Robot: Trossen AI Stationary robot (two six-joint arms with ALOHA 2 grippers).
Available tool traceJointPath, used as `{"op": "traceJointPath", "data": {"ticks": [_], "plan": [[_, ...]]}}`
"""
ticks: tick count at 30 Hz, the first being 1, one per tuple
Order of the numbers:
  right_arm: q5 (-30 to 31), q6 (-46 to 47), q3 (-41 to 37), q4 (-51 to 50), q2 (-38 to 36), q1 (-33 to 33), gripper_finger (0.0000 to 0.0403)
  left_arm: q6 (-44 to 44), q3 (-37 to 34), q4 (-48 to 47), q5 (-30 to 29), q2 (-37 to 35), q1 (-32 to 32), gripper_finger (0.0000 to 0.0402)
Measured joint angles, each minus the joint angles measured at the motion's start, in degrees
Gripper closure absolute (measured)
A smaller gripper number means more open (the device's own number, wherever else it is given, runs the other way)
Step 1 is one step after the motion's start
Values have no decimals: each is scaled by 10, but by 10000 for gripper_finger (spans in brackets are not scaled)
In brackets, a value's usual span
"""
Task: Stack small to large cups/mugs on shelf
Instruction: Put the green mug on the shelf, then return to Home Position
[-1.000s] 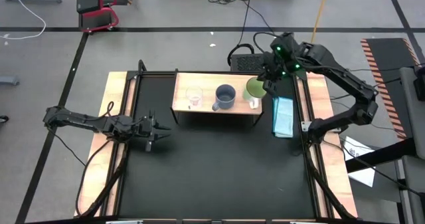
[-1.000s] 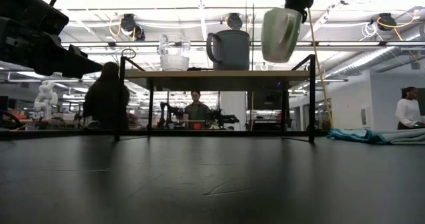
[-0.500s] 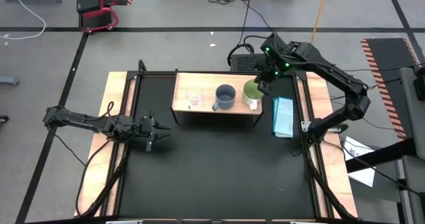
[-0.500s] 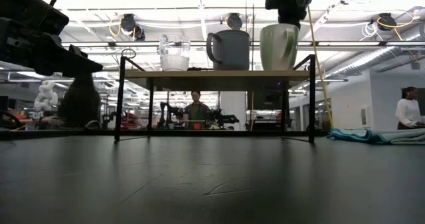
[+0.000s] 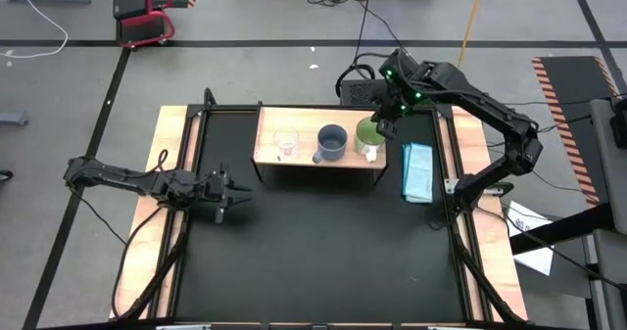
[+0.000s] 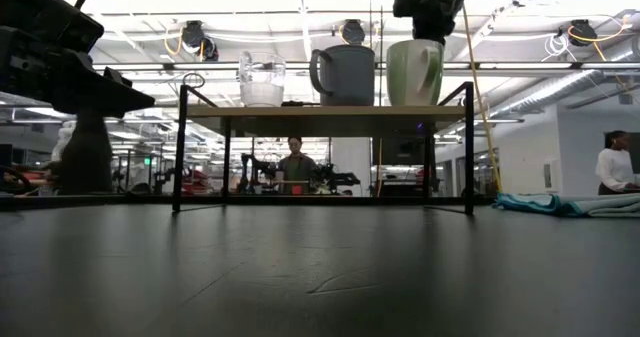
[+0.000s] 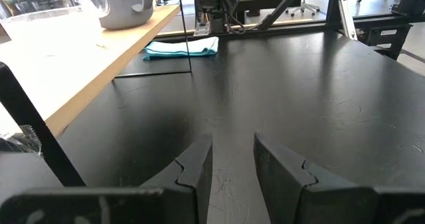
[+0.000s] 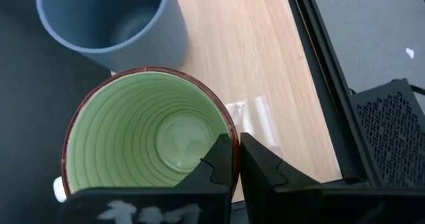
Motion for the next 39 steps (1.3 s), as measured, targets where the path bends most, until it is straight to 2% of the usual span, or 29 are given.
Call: {"op": "traceJointPath", "data": {"ticks": [17,29,39], "plan": [[0,-12,0,3,0,30,398,-10,0,0,0,0,0,289],[1,-1,-1,16,1,30,331,-17,0,0,1,0,0,289],[2,-6,-1,51,-1,21,317,-18,0,0,1,0,0,289]]}}
